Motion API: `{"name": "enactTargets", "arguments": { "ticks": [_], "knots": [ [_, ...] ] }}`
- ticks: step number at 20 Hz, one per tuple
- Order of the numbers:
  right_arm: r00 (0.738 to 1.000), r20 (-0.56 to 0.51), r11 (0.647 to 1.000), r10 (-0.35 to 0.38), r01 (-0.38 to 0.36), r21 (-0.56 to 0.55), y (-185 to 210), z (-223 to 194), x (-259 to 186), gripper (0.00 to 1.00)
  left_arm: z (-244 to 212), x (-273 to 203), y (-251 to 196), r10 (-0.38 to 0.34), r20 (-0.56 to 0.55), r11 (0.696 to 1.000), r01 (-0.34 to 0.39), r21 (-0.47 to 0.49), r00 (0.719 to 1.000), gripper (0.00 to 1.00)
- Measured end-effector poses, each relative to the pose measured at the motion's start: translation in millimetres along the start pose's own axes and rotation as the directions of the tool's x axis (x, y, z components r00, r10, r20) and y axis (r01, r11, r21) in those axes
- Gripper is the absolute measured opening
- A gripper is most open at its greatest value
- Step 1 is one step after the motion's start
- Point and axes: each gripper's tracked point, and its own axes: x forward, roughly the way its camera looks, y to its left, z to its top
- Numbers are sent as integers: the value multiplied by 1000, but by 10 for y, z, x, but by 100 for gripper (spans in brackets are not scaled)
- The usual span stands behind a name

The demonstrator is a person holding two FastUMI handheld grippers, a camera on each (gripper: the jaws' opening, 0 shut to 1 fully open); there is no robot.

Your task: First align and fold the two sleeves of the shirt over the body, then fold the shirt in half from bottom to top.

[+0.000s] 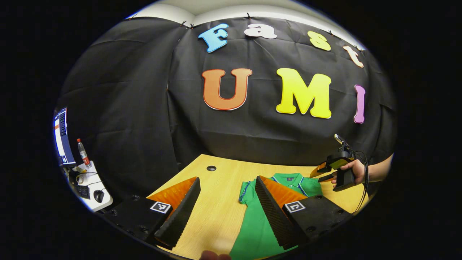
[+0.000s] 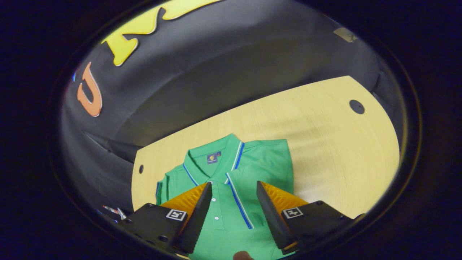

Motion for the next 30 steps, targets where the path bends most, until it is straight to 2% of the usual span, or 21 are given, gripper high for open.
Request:
{"name": "enactTargets", "arguments": {
  "ticks": [1,2,4,7,12,14,17,21,24,27,30],
  "knots": [
    [1000,11,1000,-1,0,4,-9,9,-73,75,1,17,1,-10,-1,1000,10,-6,1000,98],
    [1000,26,1000,-11,11,-6,-55,26,-153,81,2,34,-2,-24,-3,1000,24,-15,1000,98],
    [997,66,998,-33,37,-59,-174,49,-381,81,-14,76,-14,-55,-9,998,55,-35,998,98],
    [994,102,988,-22,37,-149,-250,-41,-899,81,26,236,-24,-120,-19,992,119,-43,993,98],
    [976,218,957,-21,83,-280,-545,-215,-1810,81,-32,627,-96,-214,-79,976,210,-51,974,98],
    [959,280,949,-44,127,-289,-685,-276,-2152,81,-226,777,-234,-295,-158,955,287,-67,943,98],
    [944,325,963,-59,139,-230,-831,-470,-2540,81,-599,1014,-322,-347,-307,937,342,-72,886,99],
    [935,344,974,-88,152,-166,-1131,-641,-2828,81,-881,1310,-420,-333,-436,928,372,4,836,99],
    [931,347,977,-118,172,-128,-1325,-741,-2955,81,-1125,1604,-572,-359,-515,916,401,-33,778,99],
    [931,341,977,-131,179,-114,-1424,-887,-2979,81,-1350,1899,-618,-351,-580,924,372,-87,735,99],
    [941,313,980,-132,172,-104,-1484,-1065,-2961,81,-1658,2187,-545,-321,-638,926,373,-58,699,98]
  ]
}}
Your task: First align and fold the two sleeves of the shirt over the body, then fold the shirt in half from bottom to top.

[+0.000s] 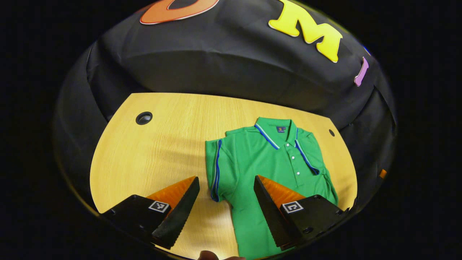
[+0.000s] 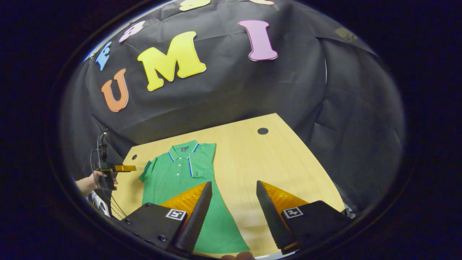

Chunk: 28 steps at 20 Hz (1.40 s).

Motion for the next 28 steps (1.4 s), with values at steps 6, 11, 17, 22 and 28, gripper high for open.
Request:
{"name": "enactTargets", "arguments": {
  "ticks": [6,11,17,22,28],
  "knots": [
    [998,-57,998,-15,18,66,-181,-219,92,81,-54,393,148,61,-84,992,-52,112,995,94],
    [999,-31,990,30,-25,139,-144,-163,138,81,-102,508,232,91,-126,984,-70,162,988,79],
    [998,-54,991,40,-32,132,-106,-206,262,81,-87,638,294,157,-152,964,-118,236,976,57],
    [998,-55,994,44,-38,107,-114,-237,254,81,178,677,476,187,-127,950,-147,274,974,10],
    [997,-63,991,43,-34,128,-155,-294,290,81,489,518,407,173,-69,963,-154,223,982,4]
  ]
}}
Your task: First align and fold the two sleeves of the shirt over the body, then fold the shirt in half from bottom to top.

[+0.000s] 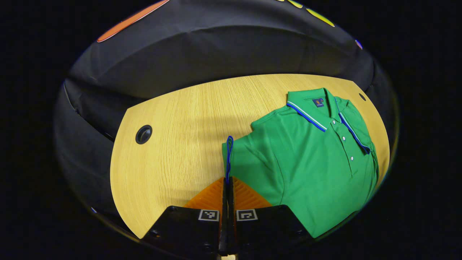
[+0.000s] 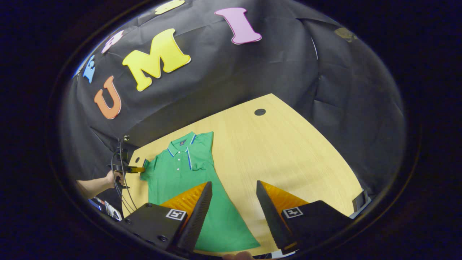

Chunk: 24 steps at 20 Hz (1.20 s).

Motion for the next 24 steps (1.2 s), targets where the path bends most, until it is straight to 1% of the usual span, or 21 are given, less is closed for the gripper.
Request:
{"name": "enactTargets", "arguments": {
  "ticks": [3,8,13,15,17,19,20,21,22,24],
  "knots": [
    [1000,14,1000,8,-8,-20,28,27,-30,81,171,-151,-138,-31,51,999,32,-20,998,4],
    [999,37,999,30,-29,-24,13,83,-117,81,421,-387,-486,-60,87,997,63,-40,994,4],
    [997,75,999,34,-33,-23,-85,118,-285,81,649,-441,-974,-97,121,995,100,-17,988,3],
    [996,93,997,3,4,-79,-165,128,-350,81,735,-424,-1196,-111,146,993,114,-12,983,4],
    [993,118,988,-12,30,-149,-184,162,-458,82,803,-386,-1393,-126,165,991,132,-29,978,3],
    [990,142,982,-18,44,-184,-184,215,-557,81,784,-362,-1605,-168,159,983,178,-51,973,4],
    [988,151,979,-20,50,-198,-182,229,-579,75,778,-367,-1707,-191,164,977,204,-65,968,4],
    [988,155,976,-22,55,-212,-186,235,-596,82,807,-361,-1743,-192,169,976,207,-75,967,7],
    [987,159,971,-26,63,-229,-191,238,-603,82,801,-366,-1772,-188,174,976,204,-80,967,12],
    [986,165,964,-27,69,-256,-164,242,-618,82,826,-410,-1823,-188,194,974,208,-87,963,55]
  ]
}}
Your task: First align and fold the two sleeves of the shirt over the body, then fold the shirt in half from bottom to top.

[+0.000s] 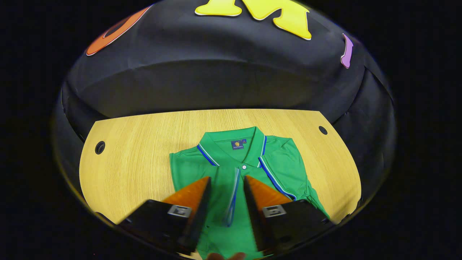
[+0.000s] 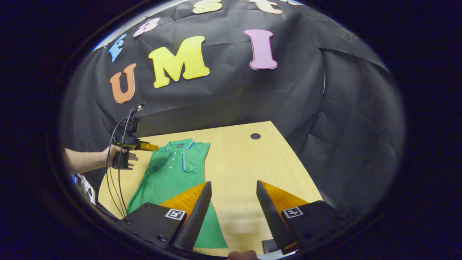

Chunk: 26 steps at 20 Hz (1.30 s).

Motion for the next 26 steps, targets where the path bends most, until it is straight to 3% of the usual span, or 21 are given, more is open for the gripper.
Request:
{"name": "enactTargets", "arguments": {
  "ticks": [2,4,6,9,18,21,26],
  "knots": [
    [1000,13,1000,6,-6,-20,65,44,15,87,34,-101,21,14,18,1000,-14,-11,1000,99],
    [999,25,999,36,-36,-28,186,96,45,93,64,-225,71,27,34,999,-26,-25,999,100],
    [997,35,997,62,-61,-48,284,139,69,88,76,-436,132,31,57,998,-27,-62,998,99],
    [992,31,990,118,-116,-77,528,162,68,90,-15,-841,202,35,95,995,-26,-97,995,99],
    [973,-36,949,229,-232,-214,1072,-43,133,91,-1009,-2202,65,46,179,994,-28,-106,983,100],
    [966,-82,935,244,-257,-246,1154,-243,128,91,-1452,-2449,58,63,139,994,-49,-98,988,100],
    [951,-214,895,222,-286,-341,1049,-875,34,89,-2484,-2630,-22,42,-50,997,-46,-64,998,100]
  ]
}}
